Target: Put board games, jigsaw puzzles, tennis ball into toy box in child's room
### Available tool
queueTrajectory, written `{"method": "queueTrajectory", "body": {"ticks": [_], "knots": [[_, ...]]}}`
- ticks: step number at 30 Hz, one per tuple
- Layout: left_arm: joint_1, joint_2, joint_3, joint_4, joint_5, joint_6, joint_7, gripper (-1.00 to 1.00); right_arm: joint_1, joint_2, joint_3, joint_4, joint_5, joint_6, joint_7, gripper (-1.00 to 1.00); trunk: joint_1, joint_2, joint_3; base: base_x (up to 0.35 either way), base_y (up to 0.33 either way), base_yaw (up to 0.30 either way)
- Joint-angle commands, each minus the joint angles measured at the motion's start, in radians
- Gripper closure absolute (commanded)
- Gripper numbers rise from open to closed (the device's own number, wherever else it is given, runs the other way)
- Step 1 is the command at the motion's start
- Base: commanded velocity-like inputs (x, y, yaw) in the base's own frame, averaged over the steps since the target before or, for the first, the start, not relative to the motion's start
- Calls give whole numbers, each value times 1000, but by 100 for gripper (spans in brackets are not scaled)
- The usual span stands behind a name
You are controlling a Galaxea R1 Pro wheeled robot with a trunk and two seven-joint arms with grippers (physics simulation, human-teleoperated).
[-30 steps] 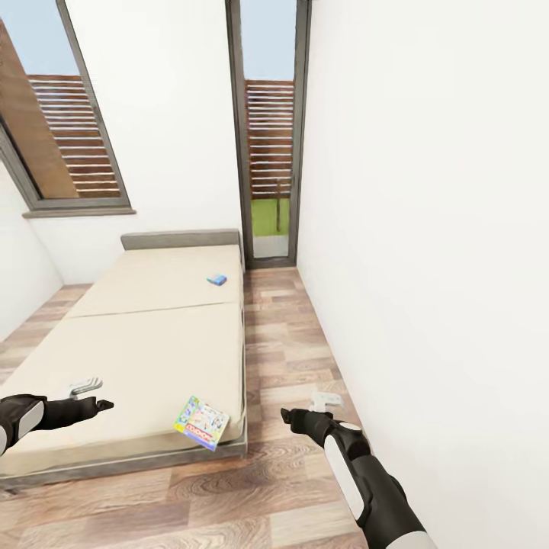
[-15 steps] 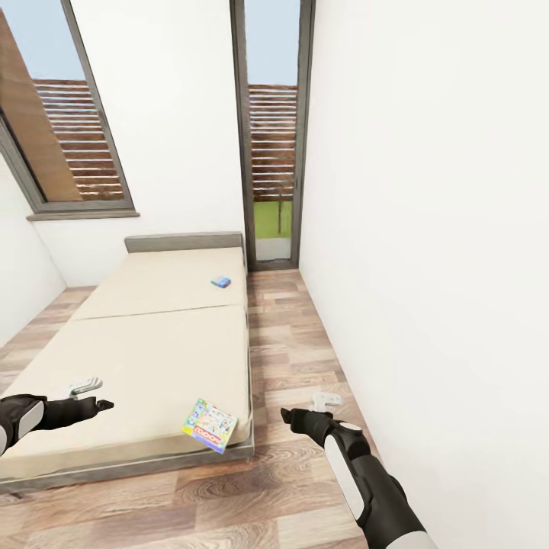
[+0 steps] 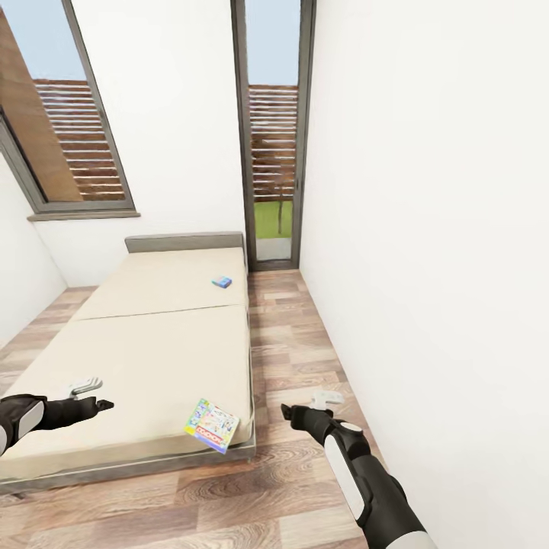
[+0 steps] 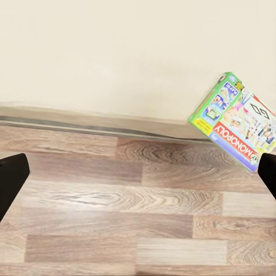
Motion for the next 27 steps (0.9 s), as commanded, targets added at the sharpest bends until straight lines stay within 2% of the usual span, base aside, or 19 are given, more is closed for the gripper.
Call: {"method": "queueTrajectory", "body": {"ticks": [1,10,27], "knots": [[-1,0,9,0,-10,4,-4,-100,-1,0,1,-1,-7,4,-4,-100,1,-2,-2,0,161,0],[-1,1,9,0,-9,4,-4,-100,-1,0,1,-2,-7,0,-4,-100,1,-2,0,0,169,0],[-1,0,9,0,-10,3,-4,-100,-1,0,1,-3,-8,-1,-4,-100,1,-2,23,0,15,0]]}}
